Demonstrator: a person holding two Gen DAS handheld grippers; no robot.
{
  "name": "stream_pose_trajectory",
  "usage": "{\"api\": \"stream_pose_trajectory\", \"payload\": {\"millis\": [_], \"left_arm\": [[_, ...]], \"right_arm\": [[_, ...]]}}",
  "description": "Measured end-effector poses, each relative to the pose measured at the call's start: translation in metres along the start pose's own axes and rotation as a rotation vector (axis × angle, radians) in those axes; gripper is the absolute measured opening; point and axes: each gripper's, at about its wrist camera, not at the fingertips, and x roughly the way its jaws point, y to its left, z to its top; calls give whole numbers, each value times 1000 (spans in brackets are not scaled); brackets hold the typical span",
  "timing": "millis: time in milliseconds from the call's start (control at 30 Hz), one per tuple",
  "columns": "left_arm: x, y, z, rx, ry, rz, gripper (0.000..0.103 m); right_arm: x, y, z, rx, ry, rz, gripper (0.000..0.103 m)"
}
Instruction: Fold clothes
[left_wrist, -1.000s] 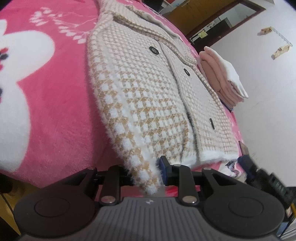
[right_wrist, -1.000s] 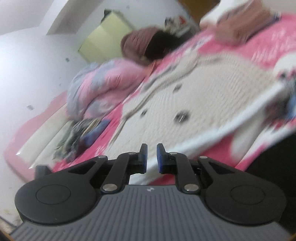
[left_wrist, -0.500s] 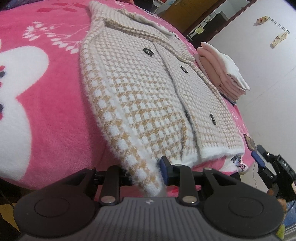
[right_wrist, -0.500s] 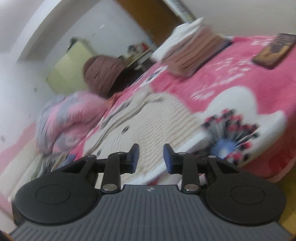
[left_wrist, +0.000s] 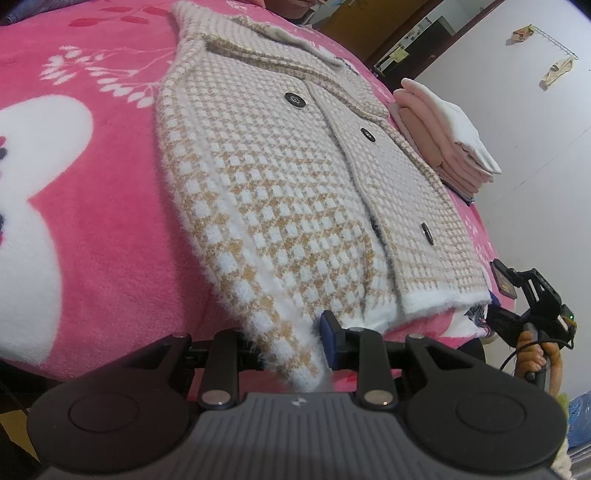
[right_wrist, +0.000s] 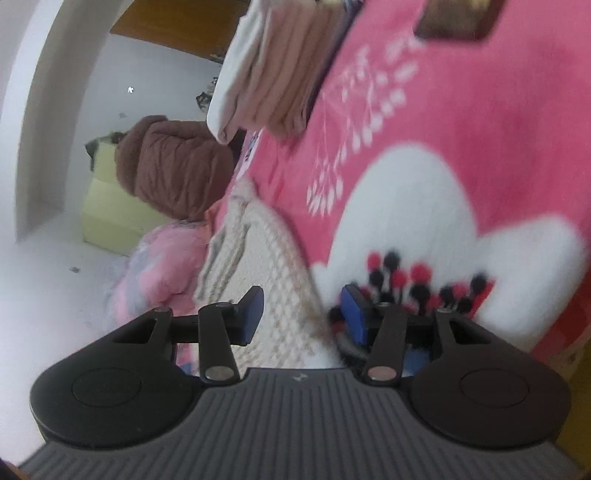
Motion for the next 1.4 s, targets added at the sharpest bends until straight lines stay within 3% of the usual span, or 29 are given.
{"api": "stream_pose_trajectory", "payload": {"millis": [233,333,533,767,933,1100,1200,1267,1400], "left_arm": [[1,2,0,2,1,-5,27],[1,2,0,5,0,-4,27],[0,2,-2,1,-9,-4,27],[2,4,-3,-5,-16,-8,27],[4,5,-4,-19,-23,-14,27],[5,5,-6,-19,-38,-10,25],[1,3,-7,1,-72,-1,10],[-6,0,-7,21,-107,1,8],[-31,-5,-7,46,-188,-25,7]], "right_arm": [[-6,-1,-35,69,53,96,46],[-11,12,-38,28,32,121,46],[-5,23,-37,-16,-4,74,46],[21,26,-59,-18,95,67,45],[31,34,-63,-36,85,81,45],[48,44,-77,-109,139,41,40],[54,51,-75,-113,136,59,36],[58,54,-74,-122,134,47,15],[51,76,-82,-206,93,22,9]]}}
